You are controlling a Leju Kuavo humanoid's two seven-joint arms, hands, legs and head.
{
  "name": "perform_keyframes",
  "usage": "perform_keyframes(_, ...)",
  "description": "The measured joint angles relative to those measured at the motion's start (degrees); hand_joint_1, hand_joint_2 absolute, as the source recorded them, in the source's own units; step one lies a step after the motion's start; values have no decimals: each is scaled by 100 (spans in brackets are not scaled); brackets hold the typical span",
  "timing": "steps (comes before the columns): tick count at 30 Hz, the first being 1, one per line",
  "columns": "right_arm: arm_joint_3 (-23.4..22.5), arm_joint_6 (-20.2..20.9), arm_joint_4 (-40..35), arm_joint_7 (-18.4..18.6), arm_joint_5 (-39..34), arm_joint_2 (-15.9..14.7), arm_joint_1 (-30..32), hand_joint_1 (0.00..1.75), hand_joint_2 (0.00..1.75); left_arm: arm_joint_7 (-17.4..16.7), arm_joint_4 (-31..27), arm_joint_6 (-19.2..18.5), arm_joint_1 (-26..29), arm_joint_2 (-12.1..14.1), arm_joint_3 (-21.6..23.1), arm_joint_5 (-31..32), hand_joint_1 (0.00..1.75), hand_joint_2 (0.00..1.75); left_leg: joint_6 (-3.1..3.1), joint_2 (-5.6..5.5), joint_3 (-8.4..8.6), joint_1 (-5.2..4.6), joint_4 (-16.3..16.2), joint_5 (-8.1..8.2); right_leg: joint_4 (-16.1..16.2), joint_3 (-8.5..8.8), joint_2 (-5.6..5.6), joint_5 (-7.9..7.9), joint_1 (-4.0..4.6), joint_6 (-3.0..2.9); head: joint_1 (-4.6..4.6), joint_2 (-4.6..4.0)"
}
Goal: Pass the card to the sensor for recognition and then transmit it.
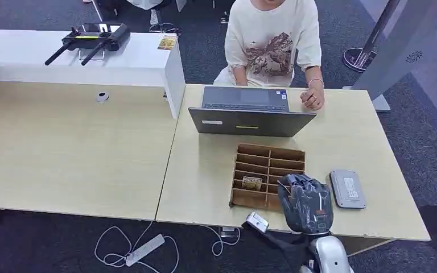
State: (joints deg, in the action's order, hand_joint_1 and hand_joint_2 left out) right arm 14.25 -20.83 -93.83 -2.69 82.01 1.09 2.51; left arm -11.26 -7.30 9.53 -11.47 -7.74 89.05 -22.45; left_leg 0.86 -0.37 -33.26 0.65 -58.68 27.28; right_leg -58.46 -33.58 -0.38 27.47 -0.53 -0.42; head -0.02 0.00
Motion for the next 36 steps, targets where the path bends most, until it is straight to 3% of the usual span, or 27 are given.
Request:
perform_keyframes(17, 81, -289, -452, -527, -295, 0, -127, 173, 175, 0, 0, -26, -1, -22, 0, 83, 0, 0, 2, 0, 0, 0, 0, -2, -1, 1, 0, -1, 0, 0, 2, 0)
perform_keyframes(30, 260, -483, -417, -466, -319, -306, -1295, 171, 175, 35, 0, -28, -2, -22, 0, 173, 0, 0, 5, 3, 1, 0, 0, -5, -2, 1, 4, -6, 0, -3, 0, 0)
perform_keyframes(36, 413, -179, -207, -487, -522, -433, -1973, 173, 175, 37, 0, -28, -1, -22, 0, 201, 0, 0, 4, 2, 0, 1, 0, -7, -5, 1, 2, -7, 0, -3, 0, 0)
